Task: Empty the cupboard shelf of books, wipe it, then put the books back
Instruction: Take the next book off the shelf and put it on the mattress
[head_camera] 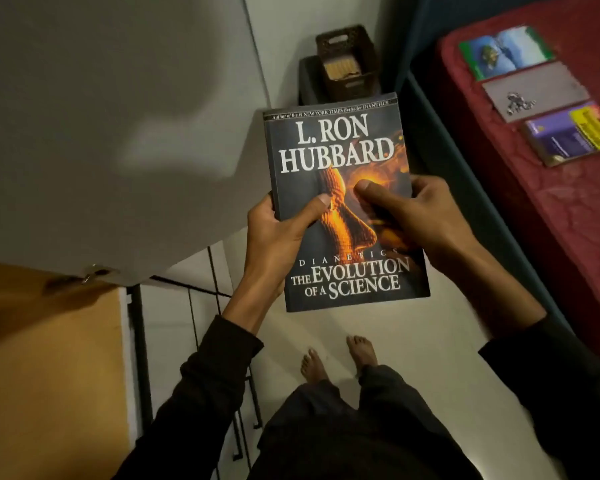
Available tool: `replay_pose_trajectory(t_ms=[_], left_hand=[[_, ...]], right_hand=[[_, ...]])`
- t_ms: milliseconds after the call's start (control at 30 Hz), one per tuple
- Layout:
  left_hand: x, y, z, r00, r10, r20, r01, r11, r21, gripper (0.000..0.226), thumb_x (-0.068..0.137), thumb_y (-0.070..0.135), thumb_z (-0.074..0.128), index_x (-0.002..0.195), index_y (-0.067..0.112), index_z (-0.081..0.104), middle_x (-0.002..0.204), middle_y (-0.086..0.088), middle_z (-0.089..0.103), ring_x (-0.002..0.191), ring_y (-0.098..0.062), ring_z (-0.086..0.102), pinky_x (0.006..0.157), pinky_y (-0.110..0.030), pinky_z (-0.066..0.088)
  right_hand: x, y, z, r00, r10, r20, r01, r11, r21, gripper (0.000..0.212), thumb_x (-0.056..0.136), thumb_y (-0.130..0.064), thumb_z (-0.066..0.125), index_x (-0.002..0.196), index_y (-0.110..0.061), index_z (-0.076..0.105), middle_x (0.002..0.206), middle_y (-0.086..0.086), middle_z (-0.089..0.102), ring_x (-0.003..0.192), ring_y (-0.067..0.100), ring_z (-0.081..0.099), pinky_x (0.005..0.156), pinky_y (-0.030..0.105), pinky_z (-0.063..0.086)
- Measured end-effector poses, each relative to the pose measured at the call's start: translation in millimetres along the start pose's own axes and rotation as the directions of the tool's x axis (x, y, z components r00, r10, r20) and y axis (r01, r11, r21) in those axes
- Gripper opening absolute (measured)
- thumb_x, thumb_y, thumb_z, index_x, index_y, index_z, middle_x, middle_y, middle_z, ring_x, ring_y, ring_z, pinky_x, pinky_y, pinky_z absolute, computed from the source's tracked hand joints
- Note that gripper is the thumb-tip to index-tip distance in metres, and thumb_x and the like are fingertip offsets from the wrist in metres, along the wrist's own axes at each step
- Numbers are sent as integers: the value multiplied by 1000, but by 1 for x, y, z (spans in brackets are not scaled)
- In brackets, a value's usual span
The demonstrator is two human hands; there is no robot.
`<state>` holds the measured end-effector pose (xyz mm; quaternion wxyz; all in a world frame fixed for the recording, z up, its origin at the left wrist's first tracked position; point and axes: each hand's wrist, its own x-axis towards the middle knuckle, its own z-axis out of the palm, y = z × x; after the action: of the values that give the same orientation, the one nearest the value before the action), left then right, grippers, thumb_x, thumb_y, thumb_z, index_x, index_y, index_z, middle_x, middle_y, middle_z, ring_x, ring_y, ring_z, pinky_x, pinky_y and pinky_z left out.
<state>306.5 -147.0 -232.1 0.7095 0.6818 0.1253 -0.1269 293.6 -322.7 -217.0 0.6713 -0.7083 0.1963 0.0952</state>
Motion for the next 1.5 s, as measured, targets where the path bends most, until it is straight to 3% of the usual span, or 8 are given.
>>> replay_pose_trajectory(t_ms=[200, 300, 400, 633, 800, 1067, 1300, 1500], left_hand=[[25, -20, 35, 983, -38, 178, 31, 999, 42, 40, 83, 18, 76, 119, 10, 61, 103, -5, 74, 85, -21, 74, 72, -37, 60], [32, -31, 59, 966, -49, 255, 37, 998, 50, 41, 83, 17, 76, 120, 8, 61, 105, -7, 73, 87, -22, 73, 74, -37, 60], [39, -43, 89, 944, -64, 324, 38, 996, 86, 38, 84, 15, 76, 118, 7, 61, 103, -7, 73, 85, -22, 74, 72, -35, 60], [50, -62, 175, 861, -104, 498, 1, 979, 203, 22, 85, 15, 74, 103, 20, 62, 101, -5, 73, 85, -22, 73, 75, -36, 61], [56, -76, 234, 831, -144, 538, -5, 964, 266, 23, 84, 16, 75, 104, 16, 63, 97, -5, 73, 80, -20, 73, 69, -30, 60], [74, -100, 306, 775, -221, 592, -2, 936, 351, 22, 86, 17, 74, 104, 15, 62, 99, -8, 73, 81, -24, 74, 72, -34, 61], [124, -133, 376, 723, -276, 633, -7, 913, 407, 33, 85, 20, 74, 114, 11, 60, 104, -10, 72, 83, -25, 73, 74, -34, 61], [182, -167, 445, 641, -340, 688, -12, 892, 452, 17, 84, 16, 75, 96, 19, 63, 97, -6, 73, 80, -23, 74, 68, -29, 60]], right_hand=[[1, 27, -31, 982, 65, -176, -52, 996, 77, 24, 87, -32, 71, 98, -10, 66, 70, -5, 73, 54, 10, 68, 46, 19, 48], [-3, 38, -53, 971, 79, -227, -48, 989, 140, 19, 89, -27, 69, 90, -10, 63, 56, -10, 65, 41, 3, 57, 39, 16, 40], [-6, 50, -78, 954, 92, -285, -42, 984, 175, 20, 91, -24, 68, 96, -6, 62, 53, -10, 62, 38, 2, 53, 37, 16, 37], [-12, 78, -150, 902, 149, -404, -59, 972, 226, 13, 93, -22, 65, 94, -9, 63, 50, -14, 61, 40, 0, 55, 39, 14, 40], [-8, 100, -199, 864, 157, -479, -43, 970, 239, 12, 93, -22, 66, 87, -11, 64, 48, -16, 56, 38, -2, 50, 39, 15, 37], [10, 133, -260, 826, 219, -519, -75, 956, 283, 30, 93, -22, 65, 65, -21, 54, 41, -16, 49, 33, -1, 44, 36, 15, 32], [61, 159, -312, 752, 263, -605, -66, 943, 327, 31, 93, -17, 66, 64, -16, 54, 38, -15, 43, 31, 1, 36, 35, 15, 27], [112, 186, -355, 681, 341, -648, -105, 921, 375, 20, 93, -14, 65, 74, -10, 62, 43, -13, 54, 35, 1, 48, 37, 16, 36]])
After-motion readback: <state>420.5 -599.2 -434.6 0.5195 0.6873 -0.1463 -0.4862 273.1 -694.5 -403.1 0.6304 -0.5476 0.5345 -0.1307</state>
